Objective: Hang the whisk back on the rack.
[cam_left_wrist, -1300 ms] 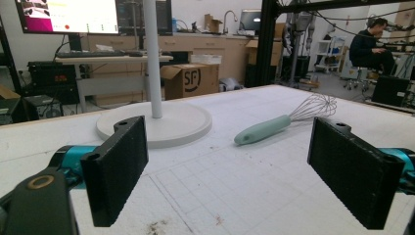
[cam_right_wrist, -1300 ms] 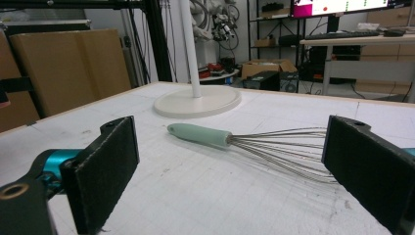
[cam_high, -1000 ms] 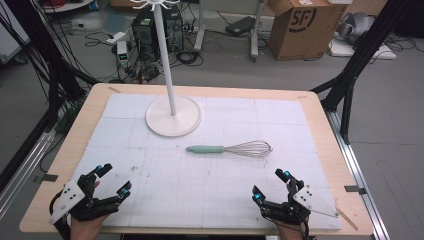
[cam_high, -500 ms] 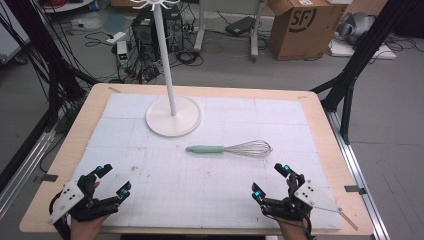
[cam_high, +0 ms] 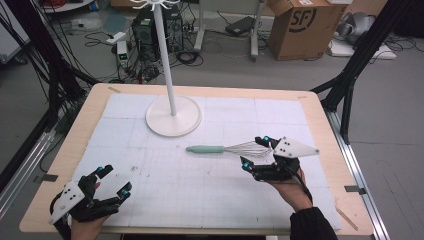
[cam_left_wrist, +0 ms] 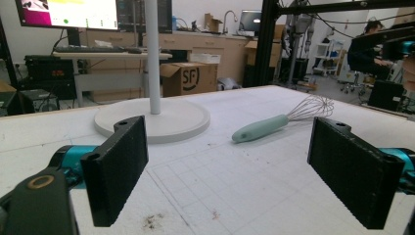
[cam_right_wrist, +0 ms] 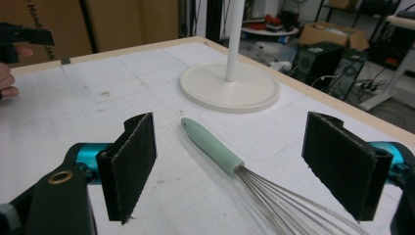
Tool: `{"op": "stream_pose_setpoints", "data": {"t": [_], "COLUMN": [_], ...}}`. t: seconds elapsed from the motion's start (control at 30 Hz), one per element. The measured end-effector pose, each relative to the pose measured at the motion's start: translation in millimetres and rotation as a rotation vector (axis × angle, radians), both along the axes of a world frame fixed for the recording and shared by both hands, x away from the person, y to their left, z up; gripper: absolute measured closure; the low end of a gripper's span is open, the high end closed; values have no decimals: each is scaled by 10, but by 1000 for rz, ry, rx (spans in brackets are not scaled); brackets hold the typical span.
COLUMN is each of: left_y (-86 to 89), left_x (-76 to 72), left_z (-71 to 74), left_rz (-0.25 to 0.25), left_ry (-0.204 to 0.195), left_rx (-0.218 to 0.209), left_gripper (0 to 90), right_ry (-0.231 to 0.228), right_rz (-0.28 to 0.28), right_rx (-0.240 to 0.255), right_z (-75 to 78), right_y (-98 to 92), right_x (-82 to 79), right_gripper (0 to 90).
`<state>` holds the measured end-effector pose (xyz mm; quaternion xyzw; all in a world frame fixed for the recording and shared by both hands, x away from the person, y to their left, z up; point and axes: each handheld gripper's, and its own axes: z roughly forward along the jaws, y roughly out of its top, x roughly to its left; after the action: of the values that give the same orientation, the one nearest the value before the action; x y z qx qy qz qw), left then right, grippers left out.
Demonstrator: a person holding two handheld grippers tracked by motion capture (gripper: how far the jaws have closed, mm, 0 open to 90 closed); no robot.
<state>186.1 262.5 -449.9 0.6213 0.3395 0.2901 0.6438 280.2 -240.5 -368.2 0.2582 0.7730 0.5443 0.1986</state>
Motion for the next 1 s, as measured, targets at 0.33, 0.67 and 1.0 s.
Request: {"op": "stream_pose_setpoints", "data": {"t": [0.33,0.67,1.0], "left_y": [6,-37,-26], "left_x": [11,27,29], "left_z": [-9,-24,-17], "left_rz": [-3,-34,-39], "left_ry": [9,20,18], "left_rx": [-3,-8,-30], "left_gripper": [158,163,164], "right_ry": [127,224,270], "right_rz": [101,181,202], "right_rx": [-92,-197,-284], "right_z": [82,188,88], "right_y": [221,418,598], "right_x": [420,713,917], "right_gripper": [227,262,295]}}
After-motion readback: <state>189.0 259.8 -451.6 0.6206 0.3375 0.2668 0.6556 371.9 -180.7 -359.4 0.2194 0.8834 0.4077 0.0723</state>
